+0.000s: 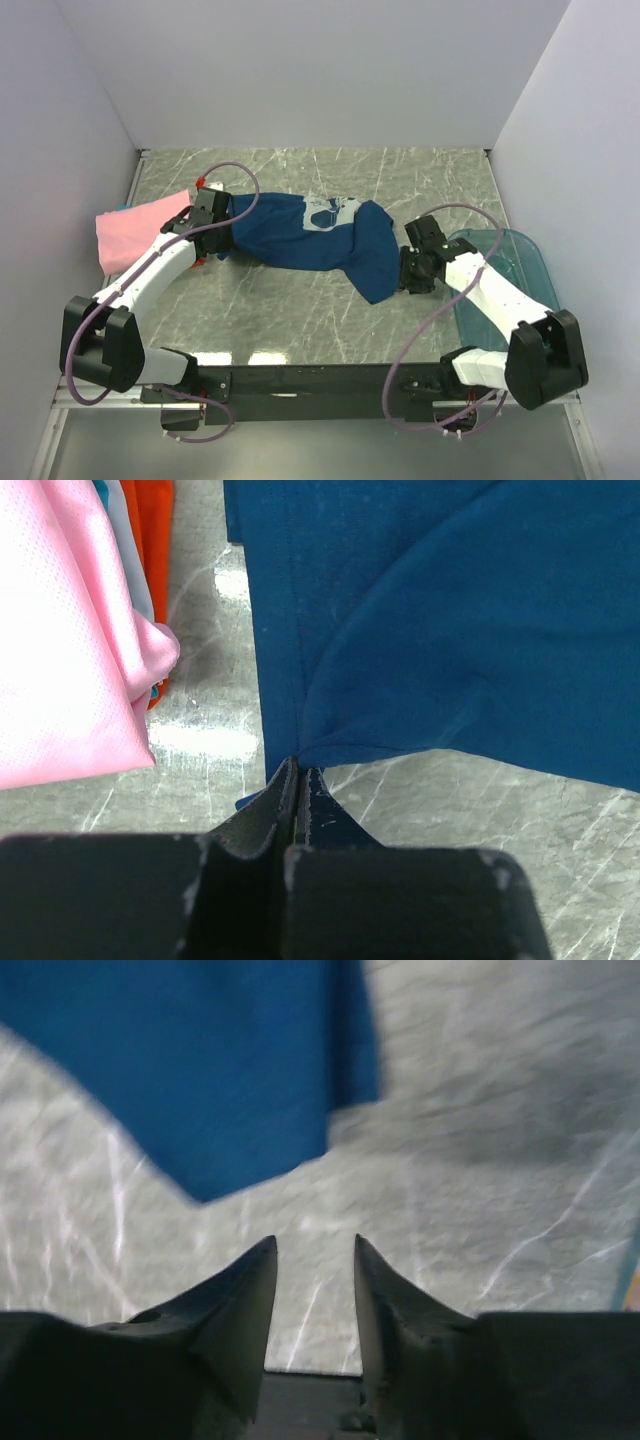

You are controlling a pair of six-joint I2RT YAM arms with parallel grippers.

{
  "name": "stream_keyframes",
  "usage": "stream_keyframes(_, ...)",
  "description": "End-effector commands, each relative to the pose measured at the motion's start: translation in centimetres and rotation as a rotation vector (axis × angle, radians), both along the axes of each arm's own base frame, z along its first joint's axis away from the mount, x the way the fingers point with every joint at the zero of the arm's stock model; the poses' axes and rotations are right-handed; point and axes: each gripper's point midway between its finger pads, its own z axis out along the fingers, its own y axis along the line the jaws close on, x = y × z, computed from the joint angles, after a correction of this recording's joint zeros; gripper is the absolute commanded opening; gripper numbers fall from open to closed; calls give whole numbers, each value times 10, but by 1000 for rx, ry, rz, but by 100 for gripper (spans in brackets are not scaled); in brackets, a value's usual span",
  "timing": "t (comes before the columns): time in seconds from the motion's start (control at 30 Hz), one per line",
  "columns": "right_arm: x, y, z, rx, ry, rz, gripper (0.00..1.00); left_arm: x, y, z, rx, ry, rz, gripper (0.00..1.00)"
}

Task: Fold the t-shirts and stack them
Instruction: Flatten the tshirt out

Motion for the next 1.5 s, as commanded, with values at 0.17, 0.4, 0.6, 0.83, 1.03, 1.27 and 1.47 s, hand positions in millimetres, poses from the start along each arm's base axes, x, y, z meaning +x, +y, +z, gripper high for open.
stream_keyframes(0.17,46,-22,-10,-3,-59,-140,34,-1,1,4,-13,-19,6,0)
stream_keyframes(0.4,54,-30,-26,-32,-28,-138,27,-1,1,4,-13,-16,7,0)
stream_keyframes(0.6,58,-30,-36,-26,-25,-136,27,0,0,4,-9,-16,3,0)
stream_keyframes(0.83,60,-29,-47,-27,-1,-122,25,1,0,2,-11,-11,2,0)
stream_keyframes(1.03,64,-28,-52,-29,10,-112,22,0,0,2,-6,-8,-2,0)
stream_keyframes(1.27,59,-22,-55,1,32,-91,17,0,1,3,-1,-14,1,0)
stream_keyframes(1.47,55,-18,-60,22,53,-76,1,0,1,2,-1,-11,-2,0)
